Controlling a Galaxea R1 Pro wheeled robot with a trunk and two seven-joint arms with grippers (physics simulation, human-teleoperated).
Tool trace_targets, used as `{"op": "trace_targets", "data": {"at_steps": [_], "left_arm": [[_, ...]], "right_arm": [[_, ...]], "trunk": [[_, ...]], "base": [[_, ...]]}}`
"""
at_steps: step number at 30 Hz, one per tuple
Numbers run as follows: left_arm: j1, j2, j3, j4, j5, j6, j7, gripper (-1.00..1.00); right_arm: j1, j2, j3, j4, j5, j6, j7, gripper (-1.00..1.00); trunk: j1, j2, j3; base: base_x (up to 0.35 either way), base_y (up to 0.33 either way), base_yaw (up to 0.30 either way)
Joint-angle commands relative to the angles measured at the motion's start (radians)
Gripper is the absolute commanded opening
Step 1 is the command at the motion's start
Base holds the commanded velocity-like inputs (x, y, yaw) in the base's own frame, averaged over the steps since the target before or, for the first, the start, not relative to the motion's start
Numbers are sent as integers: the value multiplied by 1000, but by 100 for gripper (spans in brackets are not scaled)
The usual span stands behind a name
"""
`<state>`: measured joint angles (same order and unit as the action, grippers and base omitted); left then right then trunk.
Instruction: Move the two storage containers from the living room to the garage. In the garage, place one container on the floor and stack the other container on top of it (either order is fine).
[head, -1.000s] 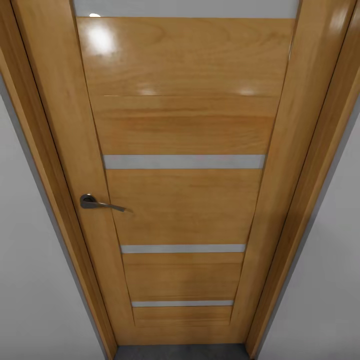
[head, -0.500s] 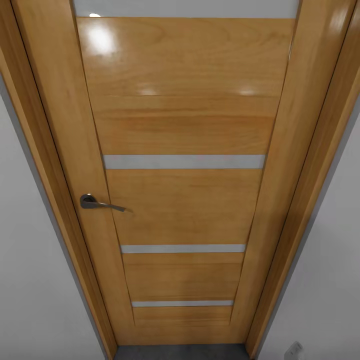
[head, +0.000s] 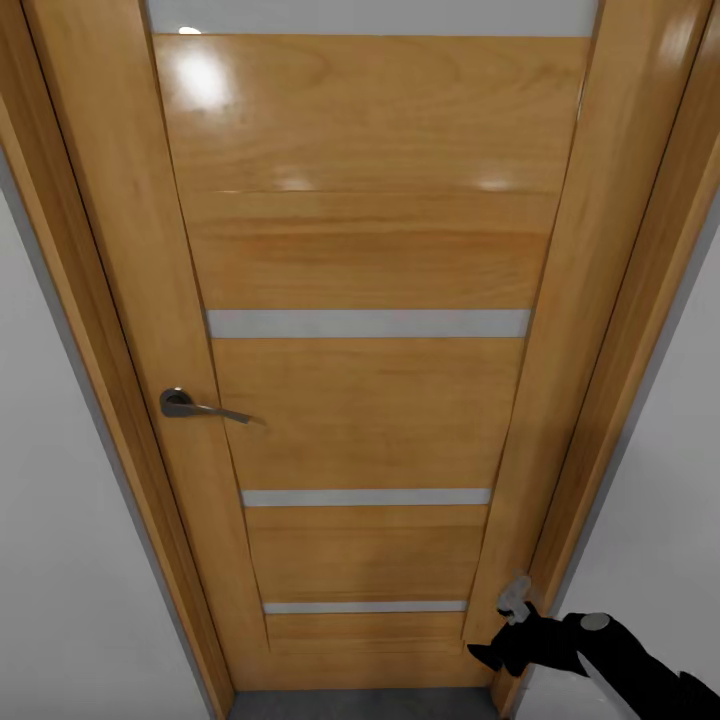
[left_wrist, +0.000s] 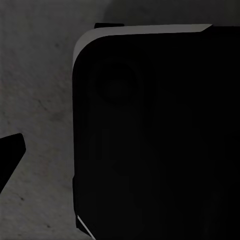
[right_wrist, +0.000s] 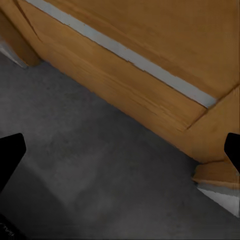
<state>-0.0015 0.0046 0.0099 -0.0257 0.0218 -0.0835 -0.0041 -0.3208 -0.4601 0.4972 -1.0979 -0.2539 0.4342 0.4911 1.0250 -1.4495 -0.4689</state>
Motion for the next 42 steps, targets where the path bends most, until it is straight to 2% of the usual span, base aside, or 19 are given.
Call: {"op": "trace_targets", "data": {"at_steps": [1,4,5,9,10,12,16,19,23,24,26,28,34,35,37,38,40,41,42], "left_arm": [[0,0,1,0,2,-2,0,100],[0,0,1,0,2,-2,-1,100],[0,0,1,0,2,-2,-1,100],[0,0,1,0,1,-2,-2,100],[0,0,1,0,1,-2,-2,100],[0,0,1,0,1,-2,-2,100],[0,0,1,0,1,-2,-2,100],[0,0,1,0,1,-2,-2,100],[0,0,0,0,1,-2,-2,100],[0,-1,0,0,1,-2,-2,100],[0,-1,-1,0,1,-2,-2,100],[0,0,-1,0,1,-2,-2,100],[0,0,-1,0,1,-2,-2,100],[0,0,-1,0,1,-2,-2,100],[0,-1,-1,0,1,-2,-2,100],[0,-1,-1,0,1,-2,-2,100],[0,-1,-1,0,1,-2,-2,100],[0,-1,-1,0,1,-2,-2,100],[0,-1,-1,0,1,-2,-2,100]], "right_arm": [[-1,-1,1,-33,-6,21,-8,100],[-1,15,-2,-193,-7,116,-55,100],[-1,20,-4,-218,-7,130,-66,100],[-33,87,-18,-336,-7,212,-137,100],[-40,96,-19,-342,-7,221,-141,100],[-67,135,-20,-356,-7,250,-153,100],[-124,196,-21,-381,-6,273,-170,100],[-155,228,-22,-405,-6,284,-199,100],[-177,316,-22,-457,-4,305,-332,100],[-178,327,-21,-459,-4,306,-351,100],[-180,367,-21,-466,-1,309,-411,100],[-180,392,-20,-468,3,309,-436,100],[-181,440,-17,-470,11,307,-475,100],[-181,513,-13,-468,76,308,-542,100],[-181,574,-12,-462,145,309,-566,100],[-181,635,-11,-448,261,309,-577,100],[-181,635,-11,-432,337,308,-584,100],[-202,635,-11,-395,375,302,-588,100],[-219,635,-11,-369,380,300,-589,100]], "trunk": [[0,-1,-1],[0,-1,-1],[0,-1,-1],[0,-1,-1],[0,-1,-1],[0,-1,-1],[0,-1,-1],[0,-1,-1],[0,-1,-1],[0,-1,-1],[0,-1,-1],[0,-1,-1],[0,-1,-1],[0,-1,-1],[0,-1,-1],[0,-1,-1],[0,-1,-1],[0,-1,-1],[0,-1,-1]], "base": [[0,0,0],[0,0,0],[0,0,0],[0,0,0],[0,0,0],[0,0,0],[0,0,0],[0,0,0],[0,0,0],[0,0,0],[0,0,0],[0,0,0],[0,0,0],[0,0,0],[0,0,0],[0,0,0],[0,0,0],[0,0,0],[0,0,0]]}}
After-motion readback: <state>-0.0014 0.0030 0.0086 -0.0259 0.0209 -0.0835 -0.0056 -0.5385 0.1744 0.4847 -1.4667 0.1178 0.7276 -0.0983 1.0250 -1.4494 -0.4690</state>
